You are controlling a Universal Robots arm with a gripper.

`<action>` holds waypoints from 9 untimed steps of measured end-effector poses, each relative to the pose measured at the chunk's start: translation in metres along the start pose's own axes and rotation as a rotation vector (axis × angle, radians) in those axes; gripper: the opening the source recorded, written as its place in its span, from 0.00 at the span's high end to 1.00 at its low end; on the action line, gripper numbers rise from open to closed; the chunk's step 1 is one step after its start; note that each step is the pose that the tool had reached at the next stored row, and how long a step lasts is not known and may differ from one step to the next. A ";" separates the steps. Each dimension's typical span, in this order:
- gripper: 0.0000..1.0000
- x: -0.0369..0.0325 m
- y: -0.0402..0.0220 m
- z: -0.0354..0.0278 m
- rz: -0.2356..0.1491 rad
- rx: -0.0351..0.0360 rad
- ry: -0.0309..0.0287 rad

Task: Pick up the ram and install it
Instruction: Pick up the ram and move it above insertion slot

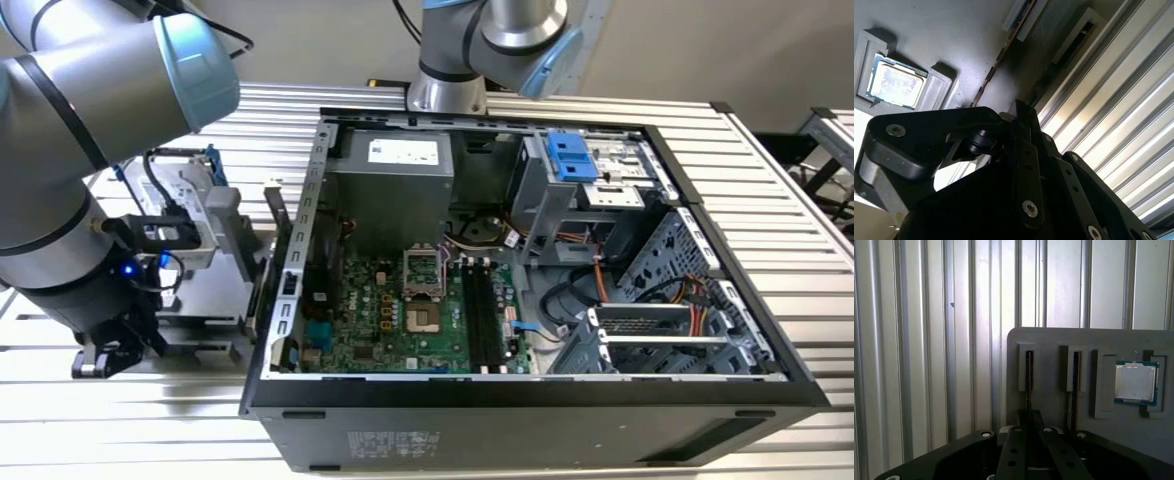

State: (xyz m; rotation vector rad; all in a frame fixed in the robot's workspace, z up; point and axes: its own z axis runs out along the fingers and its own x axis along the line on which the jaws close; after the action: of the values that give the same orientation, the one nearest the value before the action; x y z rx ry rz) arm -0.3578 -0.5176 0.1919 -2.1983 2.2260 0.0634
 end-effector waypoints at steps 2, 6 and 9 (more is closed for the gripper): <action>1.00 0.0000 0.0000 0.0000 0.000 0.0000 0.0000; 1.00 0.0000 0.0000 -0.0002 0.000 0.0001 -0.0001; 1.00 -0.0001 0.0001 -0.0029 0.000 0.0000 0.0000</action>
State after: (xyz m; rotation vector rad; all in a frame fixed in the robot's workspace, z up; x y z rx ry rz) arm -0.3578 -0.5176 0.1949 -2.1982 2.2261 0.0634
